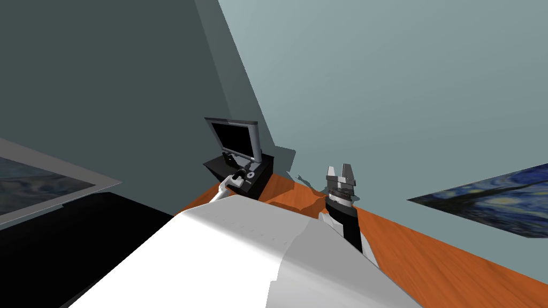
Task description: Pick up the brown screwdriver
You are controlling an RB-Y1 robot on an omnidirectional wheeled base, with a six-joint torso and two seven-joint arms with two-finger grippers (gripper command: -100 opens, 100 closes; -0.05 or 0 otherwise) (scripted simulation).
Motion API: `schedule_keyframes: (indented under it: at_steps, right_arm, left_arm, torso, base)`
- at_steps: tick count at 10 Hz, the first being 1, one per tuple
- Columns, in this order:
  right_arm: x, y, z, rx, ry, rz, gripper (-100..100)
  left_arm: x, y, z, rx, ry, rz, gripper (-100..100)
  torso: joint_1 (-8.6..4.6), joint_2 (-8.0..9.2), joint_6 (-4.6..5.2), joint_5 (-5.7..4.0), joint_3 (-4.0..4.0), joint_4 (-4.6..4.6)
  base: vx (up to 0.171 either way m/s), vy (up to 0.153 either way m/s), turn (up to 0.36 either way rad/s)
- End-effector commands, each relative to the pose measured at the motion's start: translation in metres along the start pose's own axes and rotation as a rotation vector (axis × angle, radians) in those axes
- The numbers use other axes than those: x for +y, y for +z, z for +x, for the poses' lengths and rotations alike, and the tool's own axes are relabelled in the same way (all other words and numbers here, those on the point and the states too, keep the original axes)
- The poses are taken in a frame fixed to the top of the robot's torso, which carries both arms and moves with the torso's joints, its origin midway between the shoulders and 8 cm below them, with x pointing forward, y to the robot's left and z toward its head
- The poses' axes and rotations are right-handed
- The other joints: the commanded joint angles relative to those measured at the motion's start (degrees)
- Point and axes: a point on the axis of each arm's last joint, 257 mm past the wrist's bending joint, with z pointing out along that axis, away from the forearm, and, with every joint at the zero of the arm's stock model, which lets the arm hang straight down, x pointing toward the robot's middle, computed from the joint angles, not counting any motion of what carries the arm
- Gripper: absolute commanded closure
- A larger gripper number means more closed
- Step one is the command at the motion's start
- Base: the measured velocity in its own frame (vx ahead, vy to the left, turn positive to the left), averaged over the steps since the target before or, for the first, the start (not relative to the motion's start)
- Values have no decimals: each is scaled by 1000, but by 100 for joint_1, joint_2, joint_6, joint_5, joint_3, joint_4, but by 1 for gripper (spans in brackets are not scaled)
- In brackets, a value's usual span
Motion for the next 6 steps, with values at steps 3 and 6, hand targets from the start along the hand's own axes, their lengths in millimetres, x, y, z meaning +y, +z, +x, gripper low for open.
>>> schedule_keyframes:
  at_steps: [3, 6]
  right_arm:
    - [0, 0, 0, 0, 0, 0, 0]
    - [0, 0, 0, 0, 0, 0, 0]
  left_arm:
    - [36, 8, -1, 12, 25, -99, -100]
    - [68, 18, -6, 24, 64, -211, -100]
  torso:
    - [0, 2, 0, 0, 1, 0]
    - [9, 6, 0, 2, 4, 2]
  base:
    - [31, -36, -28]
    - [31, -24, -45]
